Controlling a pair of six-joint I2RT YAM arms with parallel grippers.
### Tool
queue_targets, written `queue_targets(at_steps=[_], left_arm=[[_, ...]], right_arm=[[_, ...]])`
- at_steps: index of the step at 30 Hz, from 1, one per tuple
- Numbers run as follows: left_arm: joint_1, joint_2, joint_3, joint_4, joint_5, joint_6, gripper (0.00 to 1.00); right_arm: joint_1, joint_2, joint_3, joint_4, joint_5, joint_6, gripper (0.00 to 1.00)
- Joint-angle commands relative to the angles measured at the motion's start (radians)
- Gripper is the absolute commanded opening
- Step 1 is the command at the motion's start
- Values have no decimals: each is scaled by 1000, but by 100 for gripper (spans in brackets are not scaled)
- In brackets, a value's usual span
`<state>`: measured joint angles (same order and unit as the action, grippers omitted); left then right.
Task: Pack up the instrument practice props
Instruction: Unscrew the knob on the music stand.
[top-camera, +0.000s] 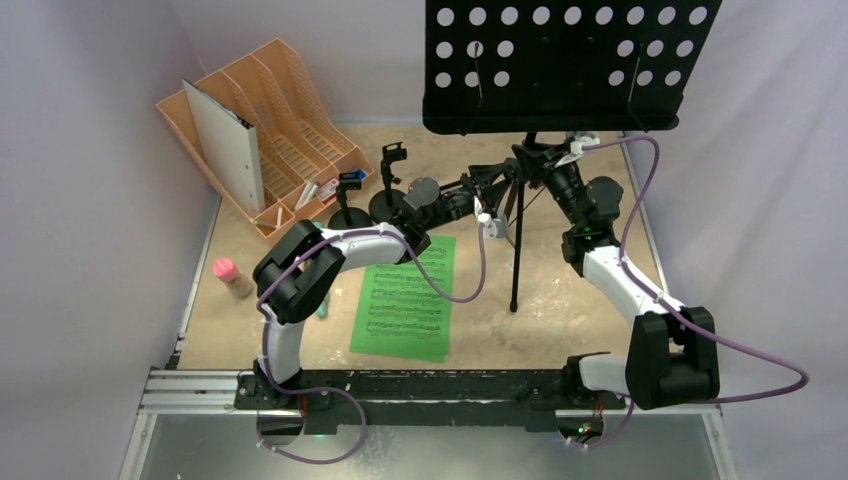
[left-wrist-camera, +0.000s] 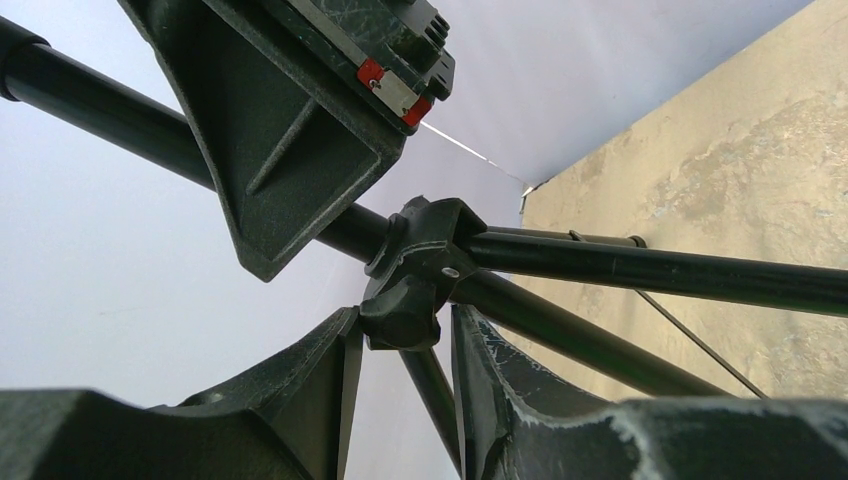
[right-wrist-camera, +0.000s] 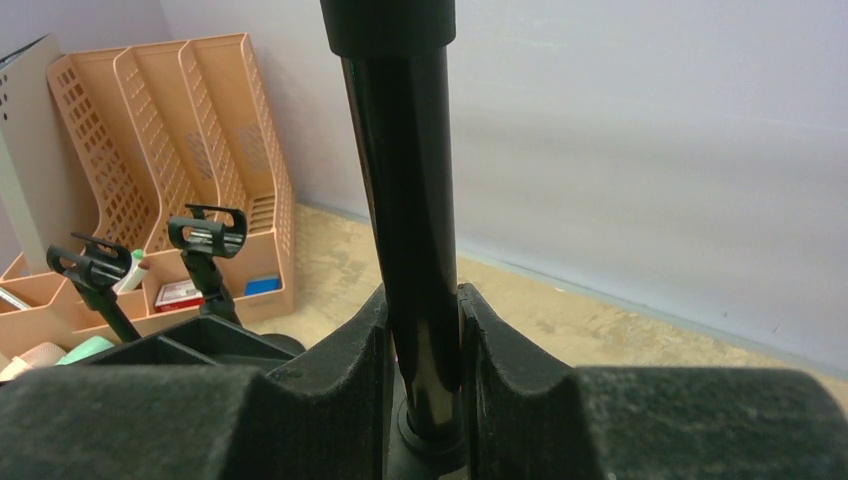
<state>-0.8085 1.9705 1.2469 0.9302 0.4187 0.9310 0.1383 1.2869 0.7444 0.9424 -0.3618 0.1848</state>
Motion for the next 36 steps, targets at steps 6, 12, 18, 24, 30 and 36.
queue_targets(at_steps=[6, 12, 18, 24, 30, 36], left_arm=[[-14, -43, 18, 7, 20, 0, 42], [-14, -54, 16, -1, 6, -21, 38], [-14, -67, 28, -45, 7, -24, 30], [-14, -75, 99, -159, -8, -123, 10], [-42, -85, 136, -223, -99, -243, 0], [-49, -94, 90, -157, -104, -193, 24]], right_arm=[[4, -38, 19, 26, -22, 25, 3], [4, -36, 21, 26, -24, 25, 3], [4, -38, 21, 21, -25, 24, 3], [5, -32, 21, 23, -29, 25, 3], [5, -26, 21, 22, -40, 26, 3], [4, -26, 24, 16, -50, 26, 3]])
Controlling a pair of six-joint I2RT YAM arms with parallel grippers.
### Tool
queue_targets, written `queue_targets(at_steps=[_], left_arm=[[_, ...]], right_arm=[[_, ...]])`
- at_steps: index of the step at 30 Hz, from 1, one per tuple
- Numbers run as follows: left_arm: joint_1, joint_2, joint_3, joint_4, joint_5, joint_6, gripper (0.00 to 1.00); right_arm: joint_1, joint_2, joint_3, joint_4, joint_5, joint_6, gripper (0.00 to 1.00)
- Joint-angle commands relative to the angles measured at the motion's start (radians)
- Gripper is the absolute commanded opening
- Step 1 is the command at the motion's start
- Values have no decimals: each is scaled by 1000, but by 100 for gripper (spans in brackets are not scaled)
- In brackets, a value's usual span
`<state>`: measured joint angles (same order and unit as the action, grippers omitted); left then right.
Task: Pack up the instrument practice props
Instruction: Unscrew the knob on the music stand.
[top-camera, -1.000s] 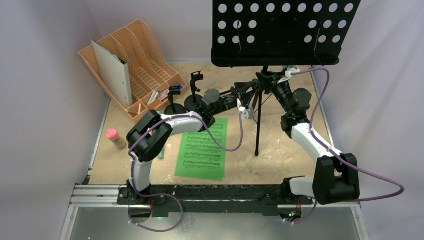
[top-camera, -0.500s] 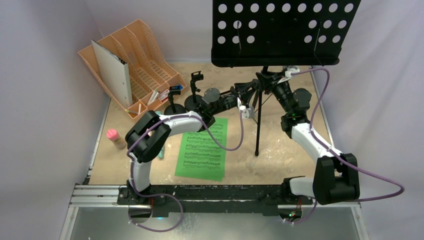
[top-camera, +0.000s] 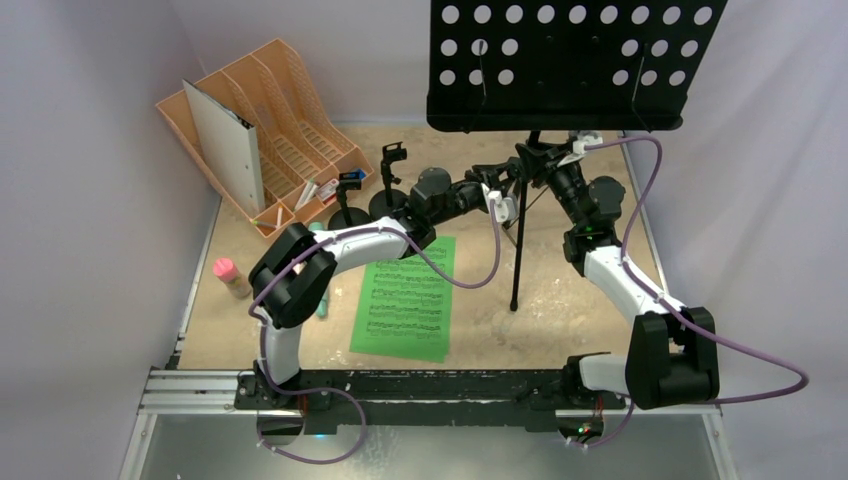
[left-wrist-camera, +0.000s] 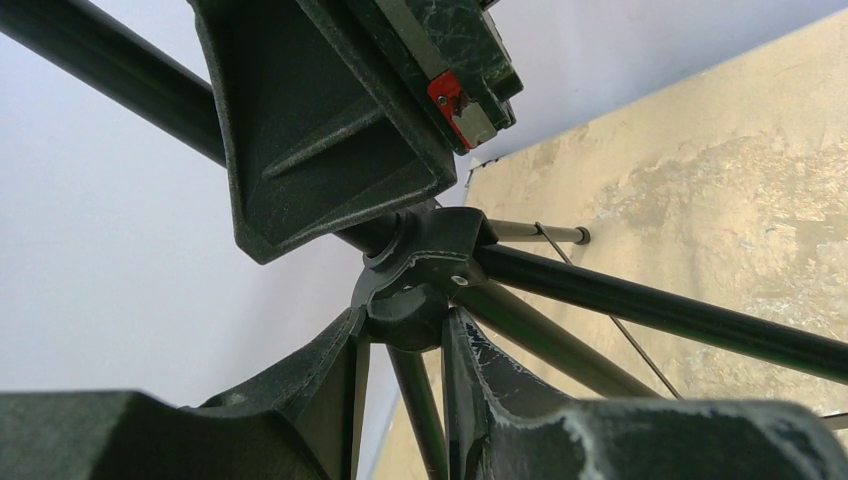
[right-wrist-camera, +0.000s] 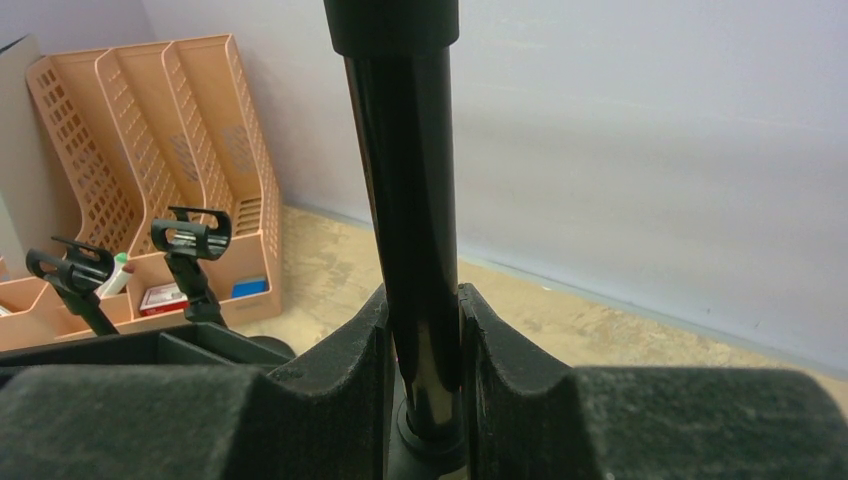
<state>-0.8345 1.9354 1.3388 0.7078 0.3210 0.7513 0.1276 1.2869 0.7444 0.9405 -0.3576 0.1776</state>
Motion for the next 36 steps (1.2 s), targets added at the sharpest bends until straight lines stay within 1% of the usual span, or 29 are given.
queue_targets(at_steps=[1, 5, 8, 13, 18, 19, 20, 23, 25, 29, 32, 36], left_arm=[[-23, -58, -1, 65, -13, -6, 25], [-23, -56, 3, 60, -18, 18, 26], [-23, -54, 9, 40, -19, 35, 31], [-23, -50, 5, 52, -21, 51, 35], [-23, -38, 13, 61, -21, 63, 36], [-23, -36, 18, 52, -15, 60, 34], [-23, -36, 21, 44, -11, 56, 28], [-23, -32, 29, 18, -21, 31, 7], [-23, -32, 29, 1, -38, 24, 0], [-22, -40, 34, 0, -84, -76, 0], [-22, -40, 65, -39, -136, -210, 0], [-23, -61, 40, -2, -163, -339, 0]], right_arm=[[15, -27, 25, 17, -55, 33, 3], [15, -29, 27, 12, -55, 30, 2], [16, -28, 28, 12, -56, 30, 3], [15, -28, 30, 7, -58, 29, 2], [15, -25, 33, 3, -62, 29, 2], [15, -25, 33, 3, -63, 29, 2], [15, -23, 35, 2, -64, 28, 2], [15, -23, 36, -1, -67, 27, 2], [15, -23, 36, -1, -67, 28, 2], [15, -21, 36, -4, -67, 27, 2], [15, -22, 36, -4, -68, 26, 2], [15, -23, 35, -7, -70, 26, 2]])
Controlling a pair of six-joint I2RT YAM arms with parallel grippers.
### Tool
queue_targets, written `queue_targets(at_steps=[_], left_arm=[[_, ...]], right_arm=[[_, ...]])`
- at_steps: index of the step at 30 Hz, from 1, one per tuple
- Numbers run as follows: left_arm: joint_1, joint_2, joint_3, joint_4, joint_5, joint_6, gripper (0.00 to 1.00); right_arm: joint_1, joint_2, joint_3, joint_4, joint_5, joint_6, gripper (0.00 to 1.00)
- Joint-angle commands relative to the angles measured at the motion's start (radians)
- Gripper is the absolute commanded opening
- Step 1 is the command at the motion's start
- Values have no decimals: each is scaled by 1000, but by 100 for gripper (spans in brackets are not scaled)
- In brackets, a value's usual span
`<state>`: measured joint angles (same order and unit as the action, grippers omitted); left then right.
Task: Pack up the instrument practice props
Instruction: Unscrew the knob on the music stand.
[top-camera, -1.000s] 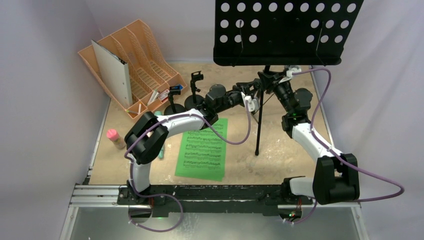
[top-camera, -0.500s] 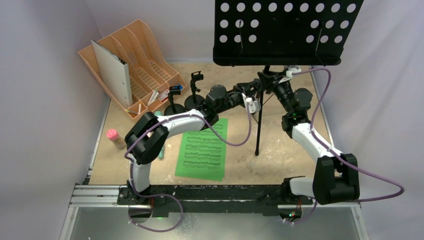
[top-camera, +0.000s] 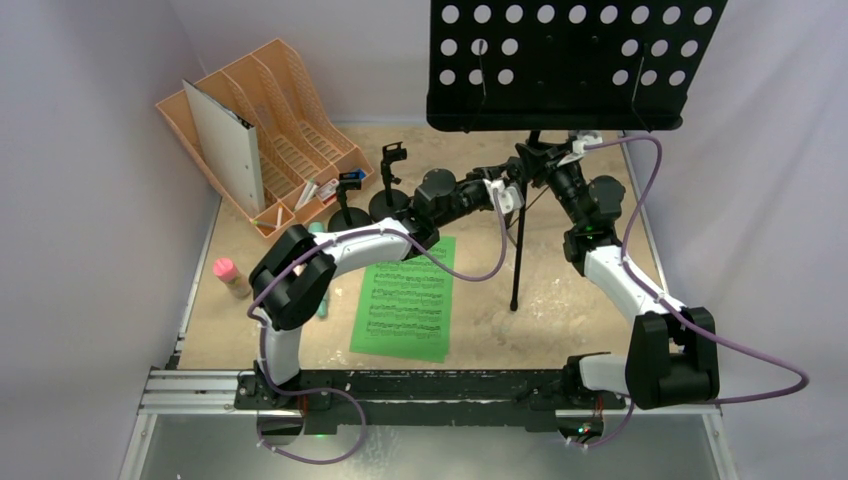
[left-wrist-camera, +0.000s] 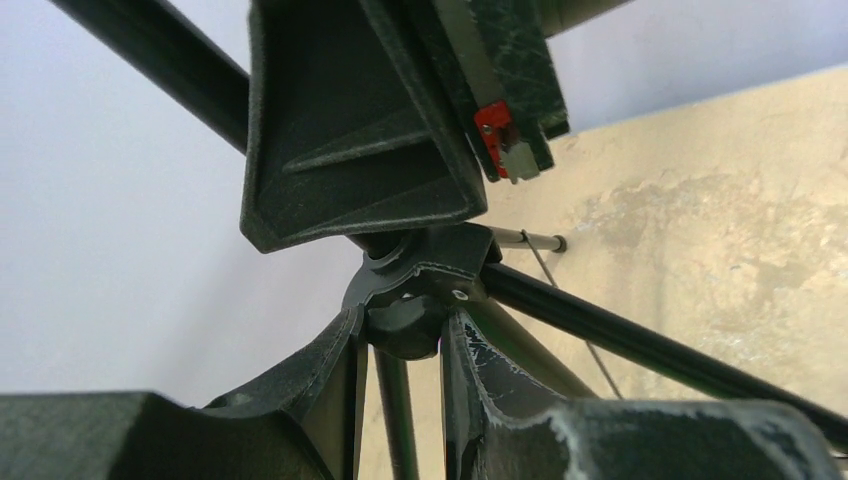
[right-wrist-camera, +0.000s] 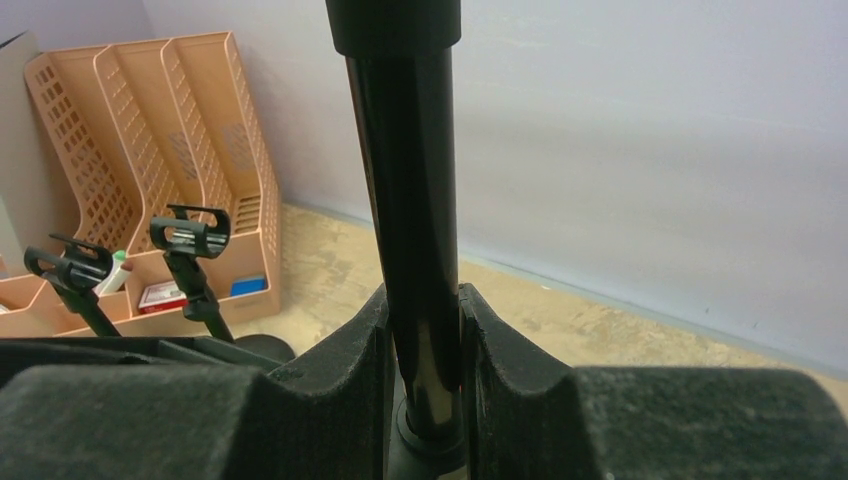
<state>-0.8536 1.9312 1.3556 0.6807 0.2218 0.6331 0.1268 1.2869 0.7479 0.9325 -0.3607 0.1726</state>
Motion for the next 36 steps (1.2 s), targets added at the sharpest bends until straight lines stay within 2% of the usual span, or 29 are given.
queue_targets(at_steps=[1, 6, 11, 16, 18, 21, 28, 31, 34, 36], left_arm=[[-3, -60, 18, 35, -67, -251, 0], [-5, -67, -1, 80, -70, -385, 0], [-3, -73, 8, 92, -109, -604, 0], [13, -79, 26, 20, -182, -947, 0], [40, -81, 1, 24, -196, -1173, 0], [55, -78, -40, 44, -208, -1418, 0], [66, -15, -58, 94, -139, -1965, 0], [65, 6, -56, 103, -116, -2137, 0], [65, 4, -51, 94, -111, -2228, 1], [65, -9, -57, 98, -119, -2238, 8]], right_arm=[[16, -23, 31, 1, -67, 31, 2], [17, -23, 34, -1, -71, 31, 2], [16, -29, 37, -14, -69, 26, 2], [15, -28, 41, -24, -70, 25, 2], [17, -28, 40, -24, -70, 25, 2], [16, -28, 41, -25, -70, 25, 2], [16, -32, 42, -30, -62, 25, 2], [16, -33, 42, -31, -61, 25, 2], [16, -32, 41, -31, -59, 24, 2], [16, -33, 41, -32, -60, 25, 2]])
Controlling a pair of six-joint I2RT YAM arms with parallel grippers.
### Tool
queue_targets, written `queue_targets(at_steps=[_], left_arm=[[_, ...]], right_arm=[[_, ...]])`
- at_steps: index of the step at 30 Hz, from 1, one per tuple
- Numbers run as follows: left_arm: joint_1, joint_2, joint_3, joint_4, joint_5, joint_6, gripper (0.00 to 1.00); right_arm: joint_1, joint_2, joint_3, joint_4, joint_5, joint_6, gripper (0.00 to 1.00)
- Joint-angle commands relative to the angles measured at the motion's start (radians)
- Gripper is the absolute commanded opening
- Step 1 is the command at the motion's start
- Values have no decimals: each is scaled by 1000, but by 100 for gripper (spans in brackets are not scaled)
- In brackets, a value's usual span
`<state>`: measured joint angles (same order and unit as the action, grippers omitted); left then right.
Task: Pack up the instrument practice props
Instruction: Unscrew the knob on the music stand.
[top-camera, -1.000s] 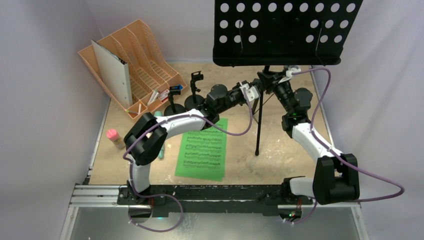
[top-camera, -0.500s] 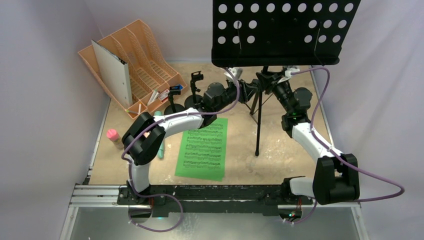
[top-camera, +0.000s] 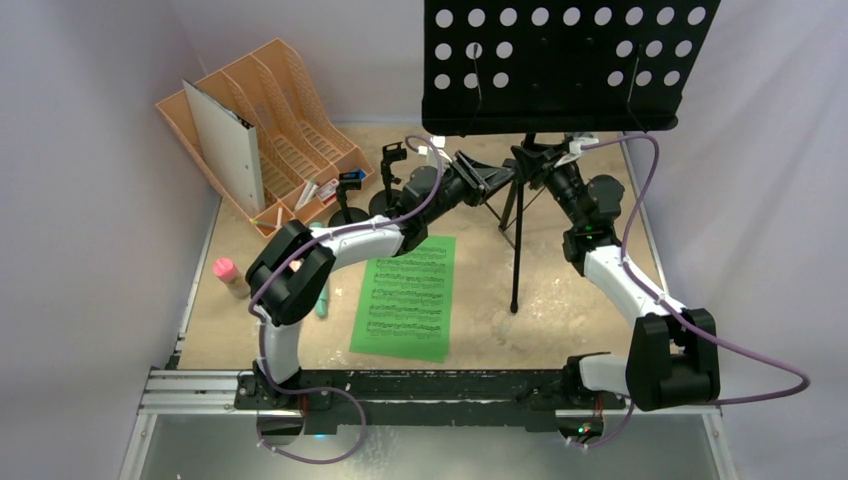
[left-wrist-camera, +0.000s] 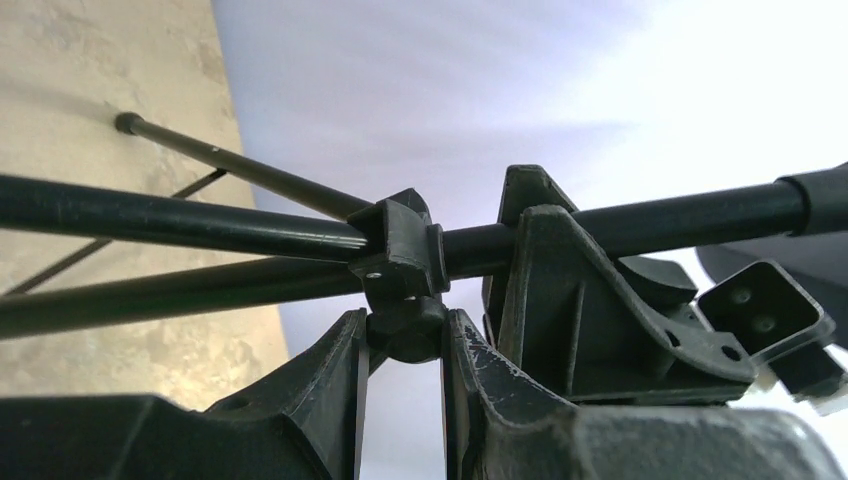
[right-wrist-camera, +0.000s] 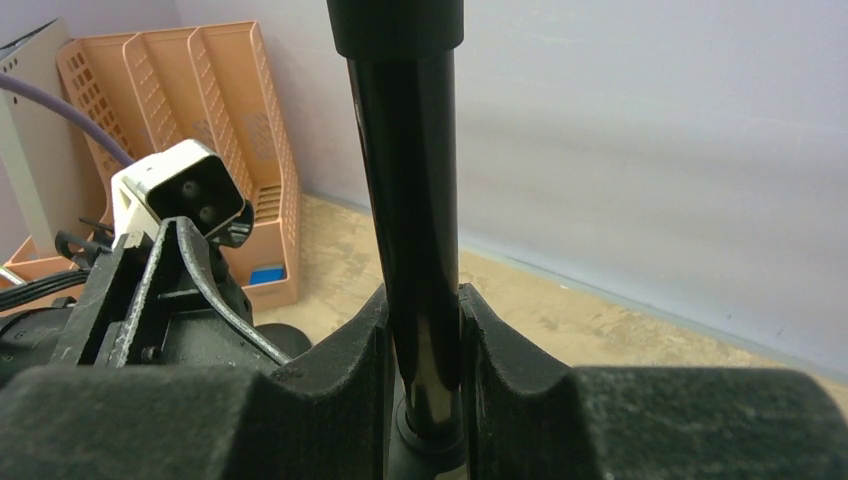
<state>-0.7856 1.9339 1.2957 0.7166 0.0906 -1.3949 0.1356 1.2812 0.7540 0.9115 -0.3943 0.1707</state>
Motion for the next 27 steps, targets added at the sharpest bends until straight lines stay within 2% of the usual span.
queue_targets(at_steps=[1, 4, 8, 11, 14, 19, 22, 27], left_arm=[[-2, -23, 3, 62, 9, -185, 15], [4, -61, -12, 47, -19, -57, 34], [11, -113, -38, 61, -19, 254, 42], [14, -166, -84, 112, -24, 512, 54], [14, -209, -146, 200, 19, 784, 55], [13, -216, -240, 320, 195, 1270, 56], [12, -215, -213, 223, 280, 1543, 56], [-3, -213, -173, 104, 312, 1927, 56]], right_arm=[[7, -28, 36, -10, -25, 25, 2], [7, -28, 36, -13, -22, 22, 2], [7, -28, 33, -13, -15, 17, 2], [7, -27, 34, -14, -15, 18, 2], [7, -28, 32, -13, -14, 17, 2], [7, -31, 30, -15, -17, 17, 3], [7, -33, 30, -17, -23, 15, 2], [7, -31, 34, -15, -27, 15, 2]])
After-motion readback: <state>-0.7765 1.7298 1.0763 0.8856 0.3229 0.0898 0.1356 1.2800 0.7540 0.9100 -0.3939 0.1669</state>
